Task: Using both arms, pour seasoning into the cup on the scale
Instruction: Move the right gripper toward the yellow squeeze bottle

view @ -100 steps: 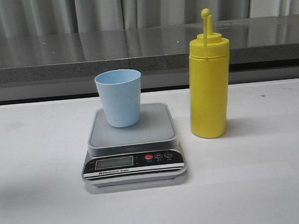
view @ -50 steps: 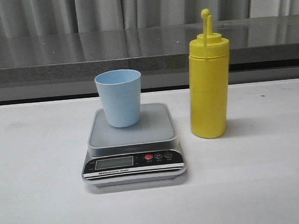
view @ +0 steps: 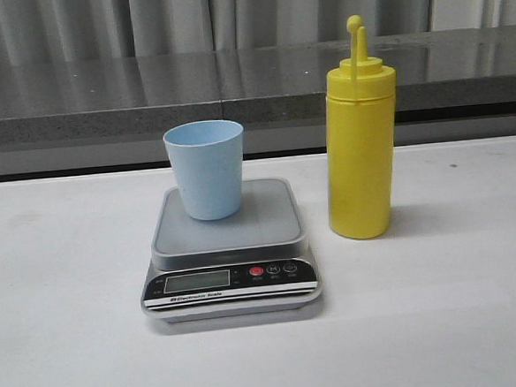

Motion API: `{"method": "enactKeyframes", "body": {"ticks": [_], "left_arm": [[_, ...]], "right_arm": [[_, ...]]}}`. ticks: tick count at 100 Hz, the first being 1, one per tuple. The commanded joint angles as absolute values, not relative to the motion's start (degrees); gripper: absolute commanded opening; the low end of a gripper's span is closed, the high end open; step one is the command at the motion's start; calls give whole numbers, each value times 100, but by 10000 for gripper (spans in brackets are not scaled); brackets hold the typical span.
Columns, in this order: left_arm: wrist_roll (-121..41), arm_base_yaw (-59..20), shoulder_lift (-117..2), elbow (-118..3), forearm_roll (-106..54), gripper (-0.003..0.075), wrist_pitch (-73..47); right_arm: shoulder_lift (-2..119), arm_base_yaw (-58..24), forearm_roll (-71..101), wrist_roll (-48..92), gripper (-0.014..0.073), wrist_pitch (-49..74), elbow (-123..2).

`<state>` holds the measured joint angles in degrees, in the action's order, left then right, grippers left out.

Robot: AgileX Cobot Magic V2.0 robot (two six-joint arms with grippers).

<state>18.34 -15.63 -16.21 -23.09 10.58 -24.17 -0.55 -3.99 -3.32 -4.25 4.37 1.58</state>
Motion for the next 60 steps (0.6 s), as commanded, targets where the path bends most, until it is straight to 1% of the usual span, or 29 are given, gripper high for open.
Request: {"method": "enactKeyframes", "body": {"ticks": [1,10,29,60], "left_arm": [[1888,-1553,-1491,-2282,1099,357,-1950],[1888,-1553,-1435,-2157,1099,251,-1950],[1888,-1553,-1435,-2090,1138,-18,-1926],[1888,-1553,-1435,-2090,1192,-20,-1905]], "right_arm": [[-177,-363,-343,-406,-69,-30,34],[-177,-363,-343,-406,-69,-30,34],[-177,-363,-343,-406,-69,-30,34],[-177,-363,-343,-406,-69,-30,34]]}}
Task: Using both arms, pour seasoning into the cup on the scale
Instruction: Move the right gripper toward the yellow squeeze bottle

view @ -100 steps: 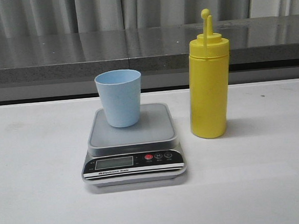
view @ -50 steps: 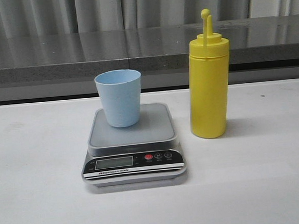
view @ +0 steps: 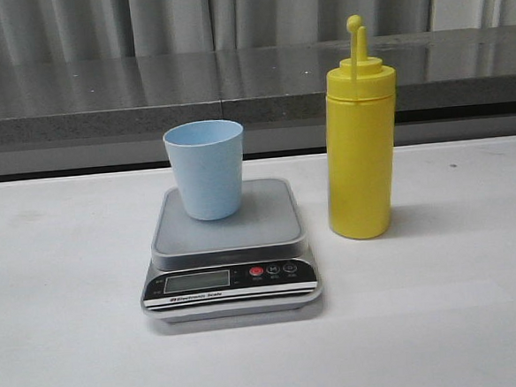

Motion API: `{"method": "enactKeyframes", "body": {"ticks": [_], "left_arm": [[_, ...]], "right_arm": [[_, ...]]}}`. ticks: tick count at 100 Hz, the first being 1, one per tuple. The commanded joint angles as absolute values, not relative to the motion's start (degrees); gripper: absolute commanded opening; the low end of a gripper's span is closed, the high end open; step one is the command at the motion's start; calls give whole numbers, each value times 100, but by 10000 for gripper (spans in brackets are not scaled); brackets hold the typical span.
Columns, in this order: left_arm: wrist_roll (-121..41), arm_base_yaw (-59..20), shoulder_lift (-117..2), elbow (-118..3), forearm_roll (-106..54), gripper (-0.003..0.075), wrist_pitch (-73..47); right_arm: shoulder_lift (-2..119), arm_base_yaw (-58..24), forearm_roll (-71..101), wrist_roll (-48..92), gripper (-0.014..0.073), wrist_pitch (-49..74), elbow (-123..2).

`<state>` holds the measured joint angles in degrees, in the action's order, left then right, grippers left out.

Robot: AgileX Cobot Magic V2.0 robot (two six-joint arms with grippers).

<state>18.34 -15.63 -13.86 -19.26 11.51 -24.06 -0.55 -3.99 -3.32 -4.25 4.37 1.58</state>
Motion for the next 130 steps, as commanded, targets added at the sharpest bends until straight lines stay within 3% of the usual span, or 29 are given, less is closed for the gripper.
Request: {"method": "enactKeyframes", "body": {"ticks": [1,35,54,78,109,130], "left_arm": [[1888,-1553,-1435,-2090,1192,-20,-1905],[1888,-1553,-1435,-2090,1133,-20,-1905],[1888,-1553,-1435,-2090,1133,-20,-1905],[1888,-1553,-1435,-2090,1133,-20,-1905],[1888,-1553,-1435,-2090,1133,-20,-1905],[1888,-1553,-1435,-2090,1133,-20,-1905]], "right_arm": [[-177,-363,-343,-406,-69,-30,34],[-150,-363,-114,-455,-69,-876,-86],[446,-375,228,-538,-69,362,-1085],[2201,-721,386,-532,-69,1201,-2592],[3999,-1331,564,-532,-69,-447,-3143],[4862,-1727,447,-532,-67,-880,-3143]]}}
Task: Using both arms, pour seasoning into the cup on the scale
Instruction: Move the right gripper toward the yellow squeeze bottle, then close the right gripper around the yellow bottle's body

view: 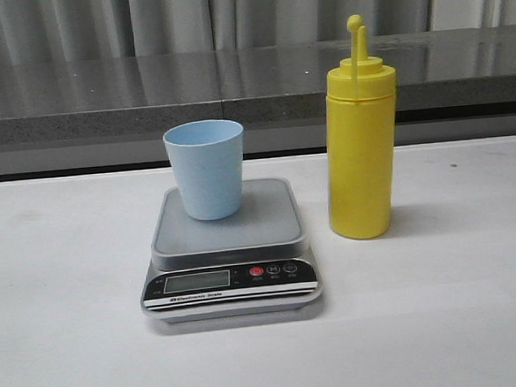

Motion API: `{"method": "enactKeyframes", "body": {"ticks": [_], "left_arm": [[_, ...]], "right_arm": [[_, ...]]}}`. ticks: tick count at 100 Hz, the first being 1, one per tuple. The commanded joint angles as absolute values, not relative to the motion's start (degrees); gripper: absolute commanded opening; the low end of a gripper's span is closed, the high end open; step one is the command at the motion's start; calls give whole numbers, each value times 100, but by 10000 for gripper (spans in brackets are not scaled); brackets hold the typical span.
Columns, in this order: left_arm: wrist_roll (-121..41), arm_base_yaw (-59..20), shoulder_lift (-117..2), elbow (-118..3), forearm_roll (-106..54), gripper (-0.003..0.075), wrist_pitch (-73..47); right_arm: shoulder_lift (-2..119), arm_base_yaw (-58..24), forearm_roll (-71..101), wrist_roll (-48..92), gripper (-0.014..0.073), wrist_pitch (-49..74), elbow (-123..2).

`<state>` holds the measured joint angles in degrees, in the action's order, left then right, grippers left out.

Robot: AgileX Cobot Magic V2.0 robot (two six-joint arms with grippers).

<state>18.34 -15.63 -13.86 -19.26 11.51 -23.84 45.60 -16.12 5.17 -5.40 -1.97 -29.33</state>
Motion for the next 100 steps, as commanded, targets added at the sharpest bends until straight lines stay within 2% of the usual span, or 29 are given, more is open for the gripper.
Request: {"method": "enactKeyframes", "body": {"ticks": [1,14,26,33,45,52,62,100], "left_arm": [[1888,-1553,-1435,-2090,1133,-20,-1905],[1888,-1553,-1435,-2090,1133,-20,-1905],[1888,-1553,-1435,-2090,1133,-20,-1905],[1888,-1553,-1435,-2090,1133,-20,-1905],[1888,-1553,-1435,-2090,1133,-20,-1905],[1888,-1553,-1435,-2090,1133,-20,-1905],[1888,-1553,-1435,-2090,1133,-20,-1905],[1888,-1553,-1435,-2090,1133,-20,-1905]], "right_arm": [[4889,-1734,447,-532,-67,-890,-3143],[5358,-1820,270,-532,-52,-978,-3143],[5650,-1896,143,-532,72,-1009,-3143],[5767,-1896,103,-532,204,-1016,-3143],[5917,-1896,89,-532,524,-1187,-3049],[5993,-1896,84,-532,672,-1539,-2901],[6144,-1896,0,-532,639,-2233,-2630],[7425,-1896,-658,-532,639,-4605,-1976]]}}
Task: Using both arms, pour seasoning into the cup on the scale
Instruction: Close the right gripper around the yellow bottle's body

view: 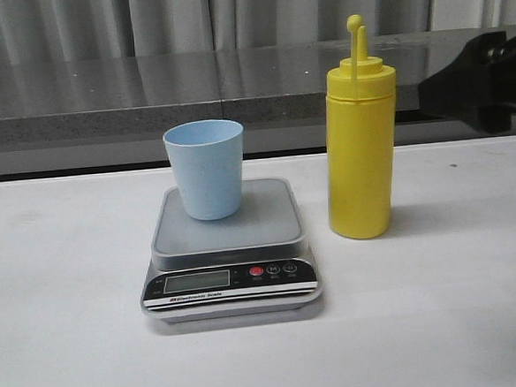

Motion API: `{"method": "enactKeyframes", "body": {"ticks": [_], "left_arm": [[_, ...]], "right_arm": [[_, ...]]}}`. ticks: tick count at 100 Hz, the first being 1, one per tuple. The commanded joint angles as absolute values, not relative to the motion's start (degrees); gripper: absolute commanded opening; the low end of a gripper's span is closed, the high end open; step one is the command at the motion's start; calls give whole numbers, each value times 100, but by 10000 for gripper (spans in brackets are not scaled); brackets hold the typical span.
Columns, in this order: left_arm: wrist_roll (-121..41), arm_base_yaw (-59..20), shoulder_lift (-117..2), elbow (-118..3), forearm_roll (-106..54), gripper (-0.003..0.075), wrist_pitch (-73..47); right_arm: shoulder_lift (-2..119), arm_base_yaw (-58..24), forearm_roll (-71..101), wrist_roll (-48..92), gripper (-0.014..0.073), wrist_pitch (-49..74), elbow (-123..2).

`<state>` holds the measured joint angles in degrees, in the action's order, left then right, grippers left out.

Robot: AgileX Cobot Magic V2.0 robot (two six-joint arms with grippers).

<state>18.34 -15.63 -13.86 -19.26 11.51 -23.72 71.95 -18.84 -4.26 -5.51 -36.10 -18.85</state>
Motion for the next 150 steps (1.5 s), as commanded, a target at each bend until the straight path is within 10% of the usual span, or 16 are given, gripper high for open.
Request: {"method": "enactKeyframes", "body": {"ticks": [1,66,150], "left_arm": [[1888,-1553,-1435,-2090,1133,-20,-1905],[1888,-1553,-1435,-2090,1133,-20,-1905],[1888,-1553,-1435,-2090,1133,-20,-1905]], "right_arm": [[7454,-1896,-691,-532,639,-4686,-1976],[9504,-1896,-882,-532,639,-7234,-2108],[10618,-1896,-892,-532,639,-7068,-3491]]}}
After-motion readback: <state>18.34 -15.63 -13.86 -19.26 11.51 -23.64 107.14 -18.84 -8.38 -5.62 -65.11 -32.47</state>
